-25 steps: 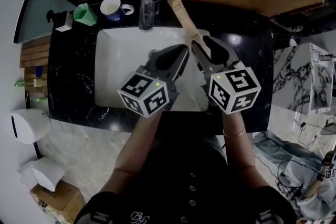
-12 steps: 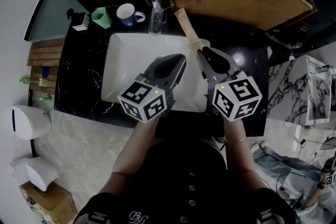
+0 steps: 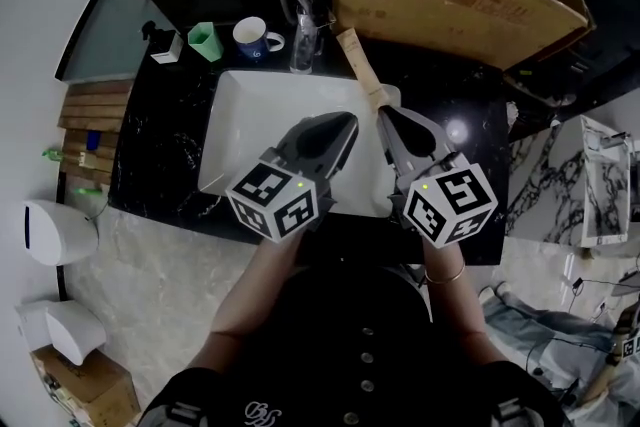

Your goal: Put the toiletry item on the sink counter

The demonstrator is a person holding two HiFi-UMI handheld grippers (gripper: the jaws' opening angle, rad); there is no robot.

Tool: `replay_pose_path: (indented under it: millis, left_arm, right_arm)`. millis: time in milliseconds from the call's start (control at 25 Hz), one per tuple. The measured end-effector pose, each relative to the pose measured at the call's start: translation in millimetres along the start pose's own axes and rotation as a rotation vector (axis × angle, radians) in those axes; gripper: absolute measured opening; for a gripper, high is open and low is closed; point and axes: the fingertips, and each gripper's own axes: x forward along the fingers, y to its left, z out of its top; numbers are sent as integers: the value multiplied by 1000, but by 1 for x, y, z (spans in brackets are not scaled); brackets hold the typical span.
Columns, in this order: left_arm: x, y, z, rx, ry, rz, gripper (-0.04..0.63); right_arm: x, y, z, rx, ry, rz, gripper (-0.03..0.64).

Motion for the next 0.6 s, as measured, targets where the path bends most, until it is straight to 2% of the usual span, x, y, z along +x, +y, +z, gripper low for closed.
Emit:
replay_pose_path:
  millis: [200, 600]
  left_arm:
    - [-1, -1, 2, 2, -3, 2, 24]
    - [1, 5, 4, -9, -11, 7, 24]
  right_arm:
    - [-5, 3, 4, -4, -29, 5, 5]
    - [4, 12, -6, 0, 12, 34, 5]
